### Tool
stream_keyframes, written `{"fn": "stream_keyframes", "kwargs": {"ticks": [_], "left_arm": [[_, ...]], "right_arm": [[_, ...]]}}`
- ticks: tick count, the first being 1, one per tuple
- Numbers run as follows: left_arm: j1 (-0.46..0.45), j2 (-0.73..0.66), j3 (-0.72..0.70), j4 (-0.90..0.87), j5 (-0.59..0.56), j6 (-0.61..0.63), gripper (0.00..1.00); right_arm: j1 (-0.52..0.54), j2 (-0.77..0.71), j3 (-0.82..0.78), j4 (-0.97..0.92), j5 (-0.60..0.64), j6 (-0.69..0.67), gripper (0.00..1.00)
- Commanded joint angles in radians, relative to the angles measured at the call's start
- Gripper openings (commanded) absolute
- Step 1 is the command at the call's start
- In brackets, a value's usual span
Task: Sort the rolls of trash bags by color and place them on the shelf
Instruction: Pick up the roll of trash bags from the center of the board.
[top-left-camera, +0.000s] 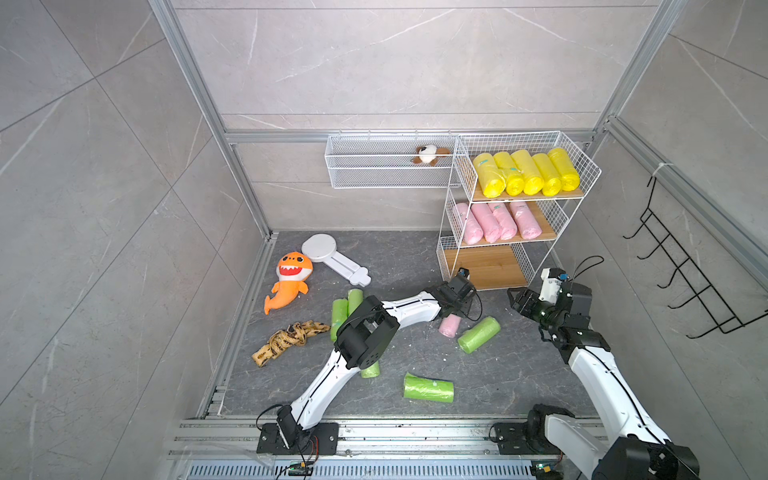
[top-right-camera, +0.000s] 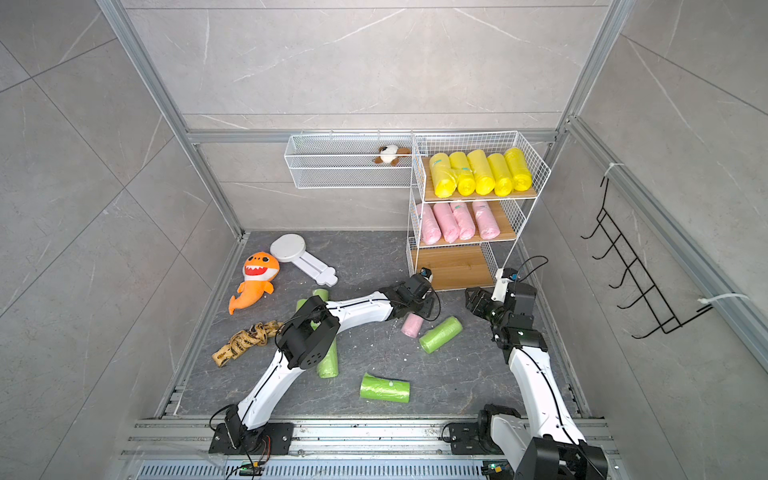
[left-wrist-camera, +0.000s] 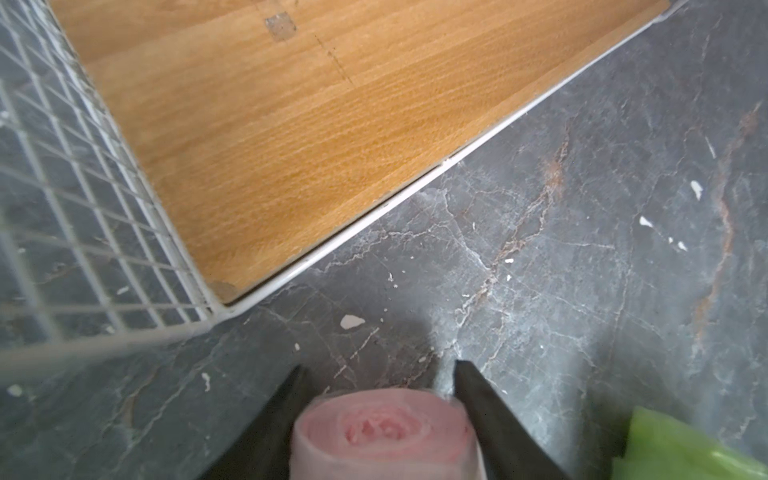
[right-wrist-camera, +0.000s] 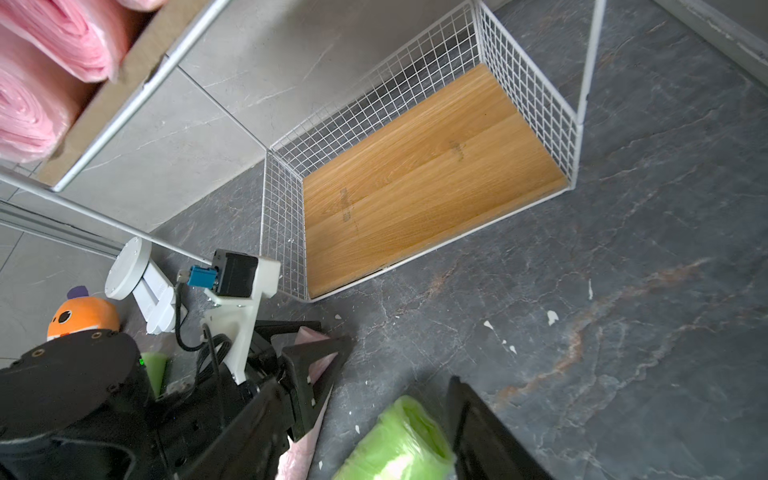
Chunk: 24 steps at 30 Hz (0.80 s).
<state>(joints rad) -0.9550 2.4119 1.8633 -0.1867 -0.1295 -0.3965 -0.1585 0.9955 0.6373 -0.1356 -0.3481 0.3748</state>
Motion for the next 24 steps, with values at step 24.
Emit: {"fn": "stream_keyframes", "kwargs": {"ticks": [24], "left_arm": [[0.101,-0.901,-0.770,0.626,-0.166,-0.458,0.35]], "right_arm": [[0.595,-0.098,-0.029,0.308,0.047,0.211,0.80]]}}
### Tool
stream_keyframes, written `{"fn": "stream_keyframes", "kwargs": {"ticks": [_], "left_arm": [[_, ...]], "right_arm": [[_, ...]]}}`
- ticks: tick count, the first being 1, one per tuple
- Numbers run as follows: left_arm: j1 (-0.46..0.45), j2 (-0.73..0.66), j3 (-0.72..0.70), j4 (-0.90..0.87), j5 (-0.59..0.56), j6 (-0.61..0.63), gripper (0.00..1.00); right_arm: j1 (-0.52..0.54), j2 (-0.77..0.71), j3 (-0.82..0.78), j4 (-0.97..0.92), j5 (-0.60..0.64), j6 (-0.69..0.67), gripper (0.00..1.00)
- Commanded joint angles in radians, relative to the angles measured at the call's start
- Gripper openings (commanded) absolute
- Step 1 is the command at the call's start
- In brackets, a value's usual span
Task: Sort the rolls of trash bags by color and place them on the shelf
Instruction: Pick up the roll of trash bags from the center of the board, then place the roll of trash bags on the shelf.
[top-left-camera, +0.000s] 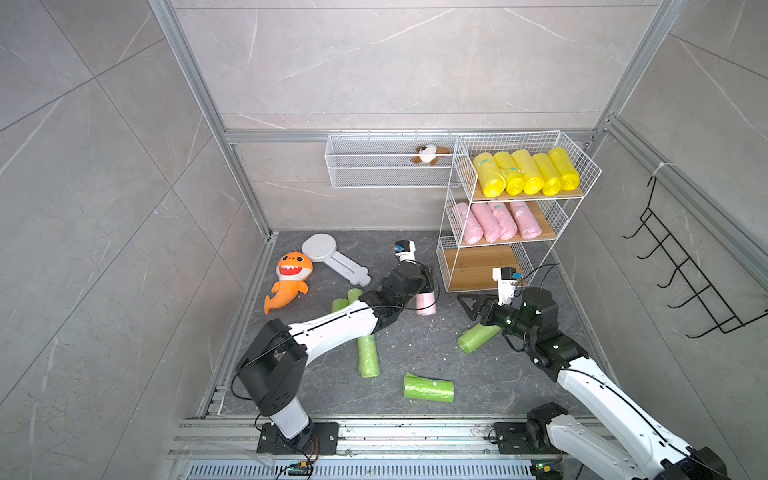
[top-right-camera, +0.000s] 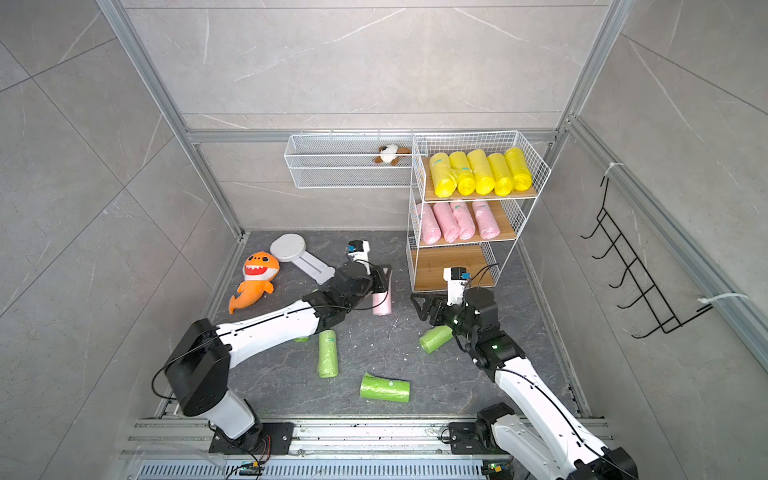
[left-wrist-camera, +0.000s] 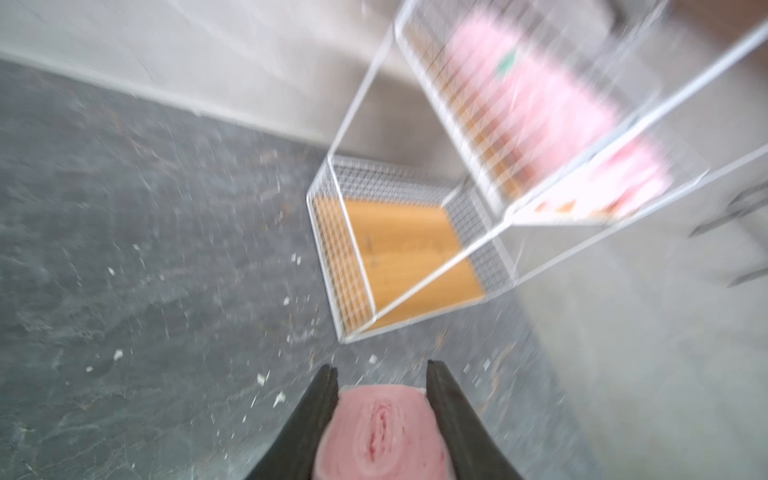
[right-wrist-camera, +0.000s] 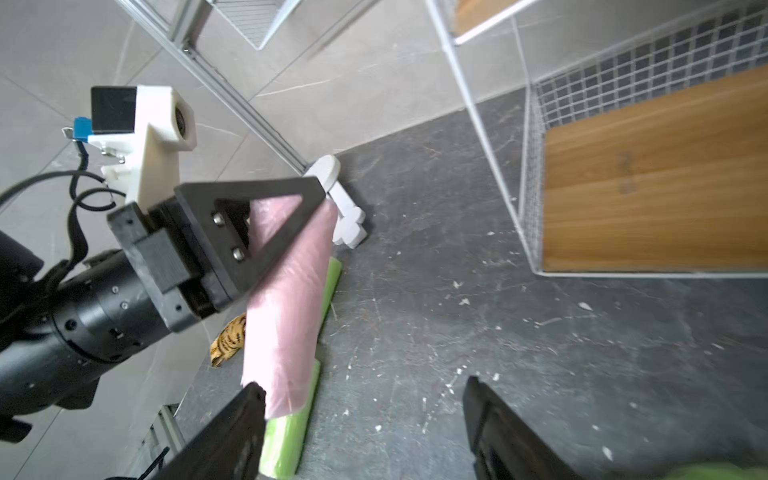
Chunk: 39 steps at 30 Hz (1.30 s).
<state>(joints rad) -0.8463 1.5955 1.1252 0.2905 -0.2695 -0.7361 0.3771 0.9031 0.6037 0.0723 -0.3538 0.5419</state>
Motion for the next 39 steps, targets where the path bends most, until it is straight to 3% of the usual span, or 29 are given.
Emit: {"fn": "stream_keyframes", "kwargs": {"ticks": [1,10,16,22,28,39], "left_arm": [[-0.008,-0.107,-0.050,0.167,-0.032,-0.142,0.35],[-0.008,-0.269,-0.239,0.345,-0.108,-0.407,0.35],[-0.010,-0.303,-0.312,0.411,-0.141,-0.496,0.35],[-0.022,-0.331,-0.377,0.485,-0.200,-0.586,0.36],[-0.025,-0.363,-0.420,0.505,-0.235,-0.618,0.37],[-0.024,-0.374,-0.472,0.543,-0.240,-0.657,0.37]], "right_arm": [[0.088,0.001,0.007,0.119,0.065,0.048,0.81],[0.319,0.067,-0.044,0.447,0.154,0.078,0.92],[0.405,0.148,-0.025,0.504,0.219,0.068,0.95],[0.513,0.233,0.016,0.540,0.373,0.023,0.93],[0.601,0.262,0.036,0.560,0.512,-0.055,0.77],[0.612,0.296,0.057,0.570,0.573,-0.100,0.36]]}}
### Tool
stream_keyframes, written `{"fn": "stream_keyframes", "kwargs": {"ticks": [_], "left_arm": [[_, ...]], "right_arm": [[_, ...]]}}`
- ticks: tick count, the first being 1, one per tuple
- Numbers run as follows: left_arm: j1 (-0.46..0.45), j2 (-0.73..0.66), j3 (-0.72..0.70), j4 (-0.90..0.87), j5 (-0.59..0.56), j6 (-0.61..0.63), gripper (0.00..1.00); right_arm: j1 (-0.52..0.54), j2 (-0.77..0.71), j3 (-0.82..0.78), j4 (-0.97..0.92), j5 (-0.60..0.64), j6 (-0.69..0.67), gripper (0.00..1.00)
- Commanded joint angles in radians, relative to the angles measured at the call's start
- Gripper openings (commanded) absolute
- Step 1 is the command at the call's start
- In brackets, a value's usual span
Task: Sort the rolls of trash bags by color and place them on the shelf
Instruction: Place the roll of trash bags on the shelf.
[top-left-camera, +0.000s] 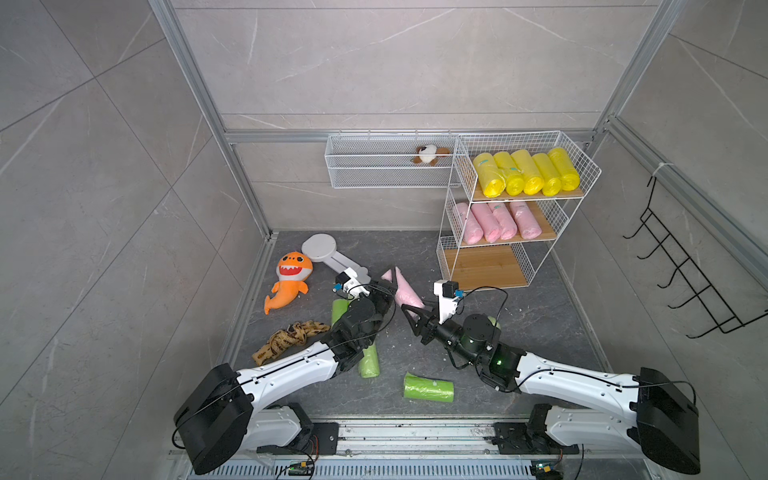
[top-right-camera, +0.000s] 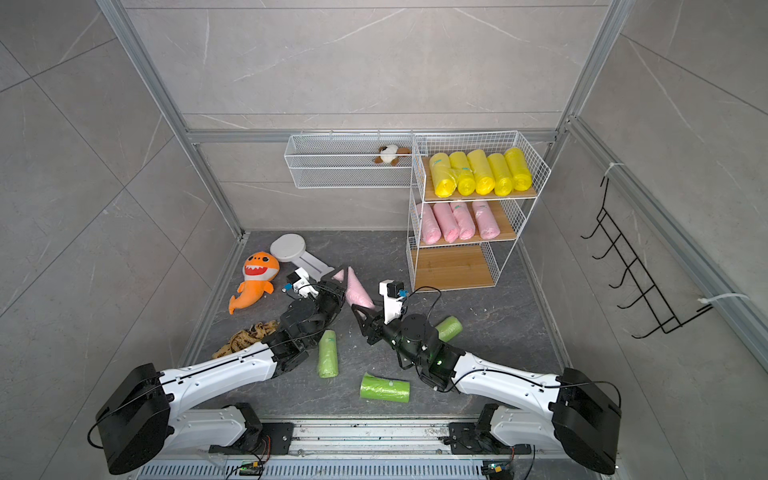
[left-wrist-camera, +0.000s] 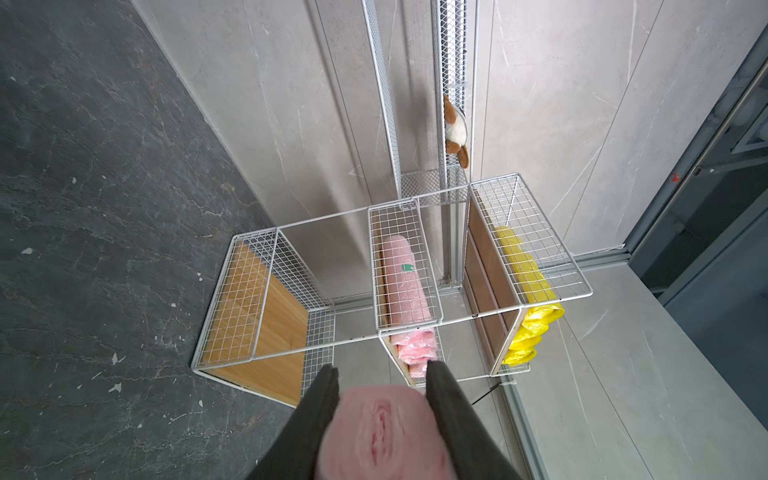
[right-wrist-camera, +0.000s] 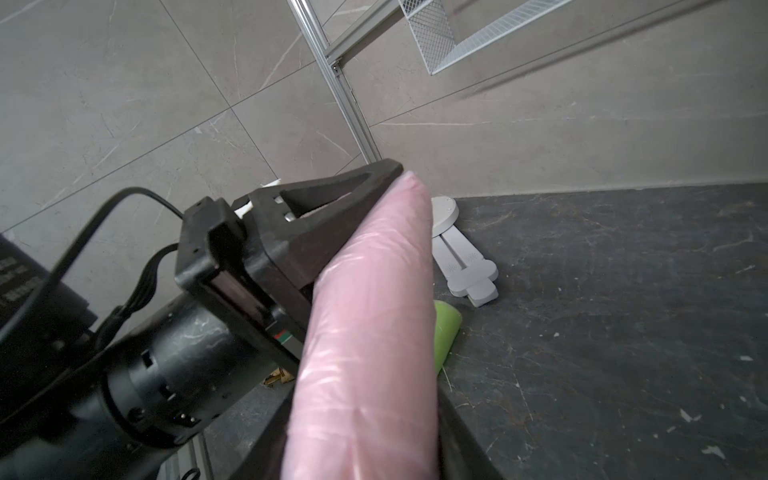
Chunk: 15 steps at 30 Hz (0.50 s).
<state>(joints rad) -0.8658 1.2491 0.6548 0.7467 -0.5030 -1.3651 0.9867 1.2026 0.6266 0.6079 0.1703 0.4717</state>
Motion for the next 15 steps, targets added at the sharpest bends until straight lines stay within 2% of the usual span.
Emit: {"fn": "stream_keyframes", "kwargs": {"ticks": [1,3,8,12,15], "left_arm": [[-0.004,-0.029,-0.001,0.081,-0.009,-0.023,0.38],[-0.004,-0.030,-0.001,0.069,-0.017,-0.010,0.44],[-0.001,-0.018,0.013,0.009,-0.022,0.061,0.71],[0.020,-0.008,0.018,-0.046,0.018,0.093,0.81],[0.046,-0.005,0.029,-0.091,0.081,0.152,0.84]], "right_arm": [[0.003,-0.011,0.037,0.018,0.061,-0.036,0.34],[0.000,-0.025,0.051,-0.033,0.079,-0.050,0.30],[-0.035,-0.063,0.109,-0.197,0.086,-0.085,0.23],[-0.106,-0.089,0.140,-0.303,0.036,-0.082,0.22],[-0.168,-0.107,0.165,-0.377,-0.011,-0.081,0.22]]}}
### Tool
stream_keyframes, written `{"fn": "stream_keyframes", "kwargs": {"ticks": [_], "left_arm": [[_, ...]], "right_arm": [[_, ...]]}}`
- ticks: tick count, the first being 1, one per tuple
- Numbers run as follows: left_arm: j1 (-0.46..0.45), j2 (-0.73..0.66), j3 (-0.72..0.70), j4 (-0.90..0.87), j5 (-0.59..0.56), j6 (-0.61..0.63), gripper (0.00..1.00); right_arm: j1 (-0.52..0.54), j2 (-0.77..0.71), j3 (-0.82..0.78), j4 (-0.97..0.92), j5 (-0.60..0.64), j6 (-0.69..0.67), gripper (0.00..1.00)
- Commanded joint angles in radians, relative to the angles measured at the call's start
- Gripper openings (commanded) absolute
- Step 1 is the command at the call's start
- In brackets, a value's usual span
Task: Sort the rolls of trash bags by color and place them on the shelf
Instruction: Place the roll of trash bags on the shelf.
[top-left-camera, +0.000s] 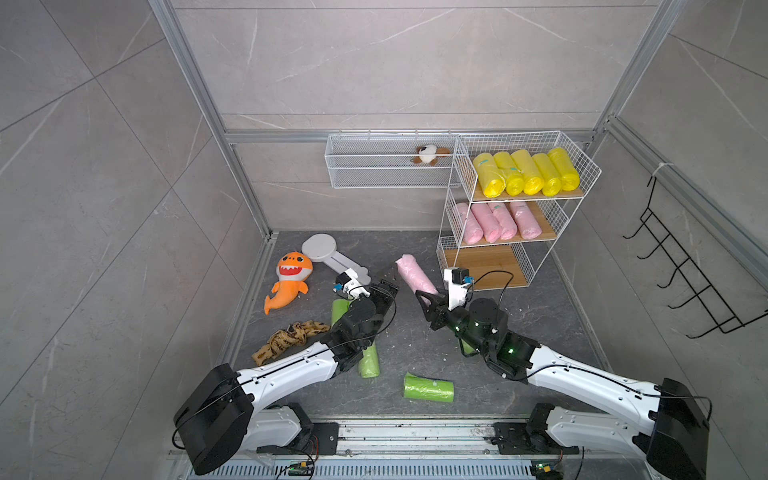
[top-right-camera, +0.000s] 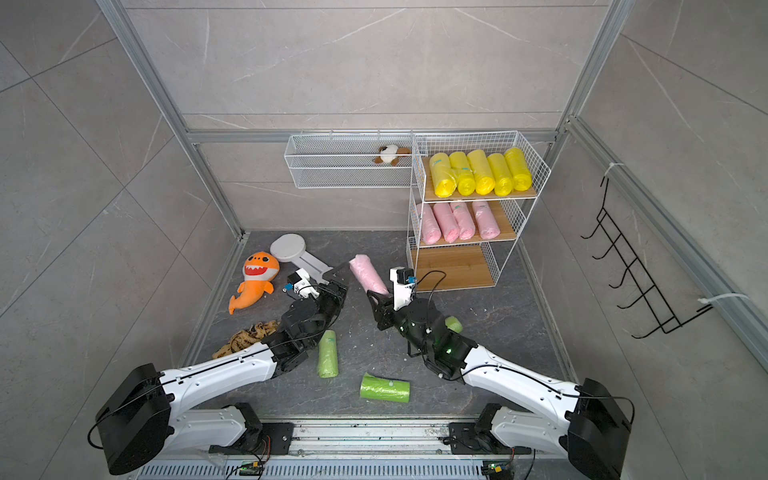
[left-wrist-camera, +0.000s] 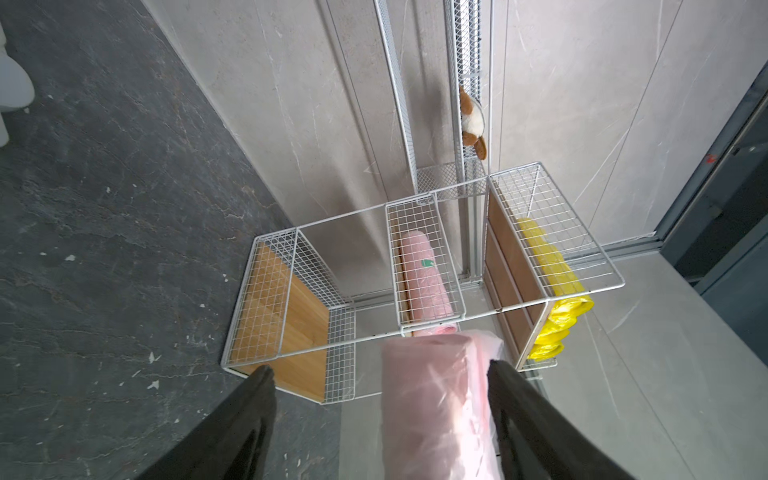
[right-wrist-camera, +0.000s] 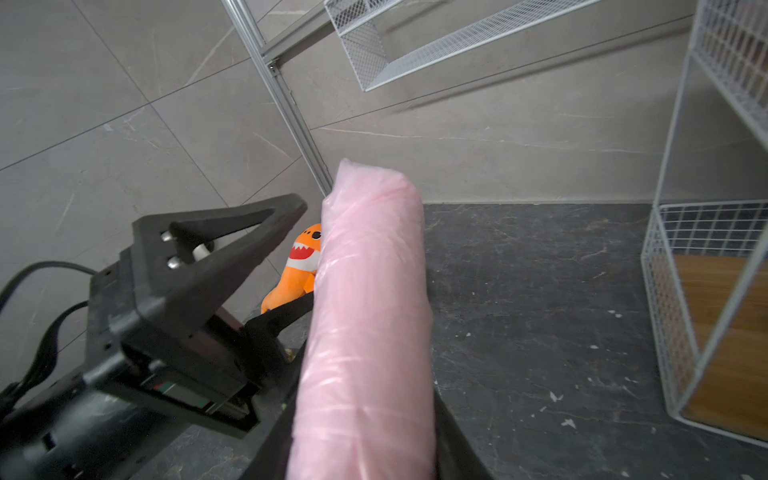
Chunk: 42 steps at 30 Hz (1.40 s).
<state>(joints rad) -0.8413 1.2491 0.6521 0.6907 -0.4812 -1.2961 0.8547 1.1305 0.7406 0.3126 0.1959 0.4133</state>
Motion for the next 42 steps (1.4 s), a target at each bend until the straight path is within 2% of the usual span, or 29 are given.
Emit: {"fn": "stream_keyframes", "kwargs": {"ticks": [1,6,12,19,29,42], "left_arm": [[0.028,-0.004,0.037,-0.055,0.081,0.105,0.85],[0.048,0.018,0.072,-0.122,0.158,0.257,0.88],[0.068,0.061,0.141,-0.247,0.243,0.453,0.89],[0.082,0.076,0.201,-0.371,0.239,0.638,0.89],[0.109,0.119,0.233,-0.400,0.286,0.685,0.90],[0.117,0.171,0.291,-0.395,0.386,0.694,0.90]], "right_arm": [[-0.060,-0.041,0.062,-0.110,-0.056,-0.022,0.22],[-0.159,-0.085,0.110,-0.251,-0.135,-0.033,0.21],[-0.254,-0.137,0.182,-0.497,-0.153,-0.123,0.21],[-0.367,-0.183,0.252,-0.708,-0.141,-0.207,0.22],[-0.575,-0.186,0.336,-0.855,-0.199,-0.266,0.21],[-0.958,-0.138,0.377,-0.853,-0.363,-0.223,0.22]]}}
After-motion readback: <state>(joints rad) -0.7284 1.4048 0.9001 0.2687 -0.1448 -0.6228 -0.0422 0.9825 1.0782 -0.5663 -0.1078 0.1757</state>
